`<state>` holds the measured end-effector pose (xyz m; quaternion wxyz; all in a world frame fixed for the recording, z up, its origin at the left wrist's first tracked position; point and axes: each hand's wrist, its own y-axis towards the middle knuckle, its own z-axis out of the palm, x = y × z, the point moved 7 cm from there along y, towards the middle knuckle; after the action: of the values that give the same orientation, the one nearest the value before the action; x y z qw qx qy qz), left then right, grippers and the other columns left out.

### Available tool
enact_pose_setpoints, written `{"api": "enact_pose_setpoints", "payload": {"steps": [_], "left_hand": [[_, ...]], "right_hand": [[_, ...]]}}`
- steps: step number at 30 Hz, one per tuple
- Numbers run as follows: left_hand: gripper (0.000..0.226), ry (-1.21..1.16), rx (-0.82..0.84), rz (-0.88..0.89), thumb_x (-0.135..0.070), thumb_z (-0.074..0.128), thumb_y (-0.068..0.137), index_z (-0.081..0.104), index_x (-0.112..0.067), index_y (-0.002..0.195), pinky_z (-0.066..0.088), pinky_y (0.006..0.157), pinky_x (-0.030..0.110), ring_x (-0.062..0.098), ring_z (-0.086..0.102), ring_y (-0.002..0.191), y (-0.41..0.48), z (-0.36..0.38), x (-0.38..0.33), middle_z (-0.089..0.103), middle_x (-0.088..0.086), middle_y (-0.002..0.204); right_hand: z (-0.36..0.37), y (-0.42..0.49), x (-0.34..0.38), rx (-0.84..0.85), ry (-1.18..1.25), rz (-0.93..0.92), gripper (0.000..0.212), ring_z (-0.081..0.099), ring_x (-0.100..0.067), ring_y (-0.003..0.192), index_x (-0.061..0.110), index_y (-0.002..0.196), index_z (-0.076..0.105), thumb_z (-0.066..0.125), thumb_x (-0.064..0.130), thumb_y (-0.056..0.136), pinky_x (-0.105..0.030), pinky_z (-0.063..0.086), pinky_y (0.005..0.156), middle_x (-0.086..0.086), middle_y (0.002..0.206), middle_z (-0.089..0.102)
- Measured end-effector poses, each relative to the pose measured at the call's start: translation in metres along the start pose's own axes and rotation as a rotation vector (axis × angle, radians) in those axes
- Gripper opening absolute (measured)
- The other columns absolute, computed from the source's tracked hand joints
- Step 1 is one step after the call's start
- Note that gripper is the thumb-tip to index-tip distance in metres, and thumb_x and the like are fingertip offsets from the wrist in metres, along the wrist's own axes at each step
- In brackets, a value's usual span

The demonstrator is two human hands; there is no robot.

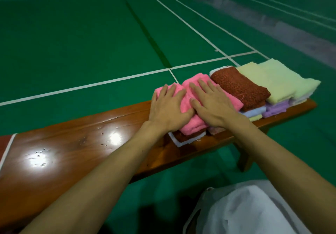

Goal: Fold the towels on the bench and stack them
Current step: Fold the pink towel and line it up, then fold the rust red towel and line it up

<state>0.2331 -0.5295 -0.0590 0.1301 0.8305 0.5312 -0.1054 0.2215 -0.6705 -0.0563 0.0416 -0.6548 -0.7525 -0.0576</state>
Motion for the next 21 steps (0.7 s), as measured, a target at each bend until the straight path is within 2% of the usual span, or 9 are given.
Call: {"api": "enact_pose_setpoints", "payload": {"steps": [3,8,13,18,21], "left_hand": [[0.085,-0.058,-0.009,0.010,-0.066,0.032,0.081,0.028,-0.037,0.161,0.011,0.127,0.053,0.027,0.016,0.157,-0.010,-0.027,0.000,0.022,0.004,0.170],[0.087,-0.006,-0.094,-0.005,-0.059,0.040,0.076,0.033,-0.034,0.159,0.025,0.121,0.048,0.026,0.030,0.150,-0.041,-0.077,0.034,0.035,0.005,0.165],[0.100,0.047,-0.098,-0.132,-0.080,0.038,0.069,0.032,-0.036,0.159,0.028,0.117,0.045,0.024,0.031,0.148,-0.086,-0.105,0.113,0.036,-0.002,0.164],[0.094,0.109,-0.098,-0.263,-0.076,0.057,0.079,0.028,-0.038,0.160,0.027,0.117,0.046,0.024,0.030,0.149,-0.144,-0.121,0.211,0.034,-0.001,0.165],[0.095,0.128,-0.093,-0.366,-0.079,0.050,0.077,0.028,-0.037,0.160,0.026,0.117,0.048,0.024,0.030,0.149,-0.186,-0.128,0.269,0.033,-0.001,0.165]], "right_hand": [[-0.024,-0.001,0.022,-0.050,0.029,-0.028,0.076,0.002,-0.033,0.158,0.028,0.164,0.015,0.012,0.063,0.096,-0.049,-0.001,0.127,-0.010,0.172,0.007],[-0.041,0.004,0.088,-0.076,0.062,-0.152,0.084,0.014,-0.035,0.156,0.015,0.163,0.017,0.017,0.059,0.091,-0.051,0.014,0.127,-0.013,0.170,0.016],[-0.025,0.015,0.168,-0.043,0.094,-0.234,0.088,0.017,-0.037,0.155,0.025,0.163,0.021,0.017,0.064,0.085,-0.052,0.018,0.125,-0.012,0.170,0.018],[0.013,0.029,0.242,0.038,0.119,-0.281,0.083,0.014,-0.033,0.157,0.030,0.164,0.017,0.023,0.064,0.089,-0.050,0.016,0.126,-0.009,0.171,0.013],[0.034,0.032,0.288,0.065,0.125,-0.343,0.078,0.014,-0.032,0.157,0.031,0.164,0.016,0.028,0.062,0.094,-0.049,0.016,0.126,-0.008,0.172,0.011]]}}
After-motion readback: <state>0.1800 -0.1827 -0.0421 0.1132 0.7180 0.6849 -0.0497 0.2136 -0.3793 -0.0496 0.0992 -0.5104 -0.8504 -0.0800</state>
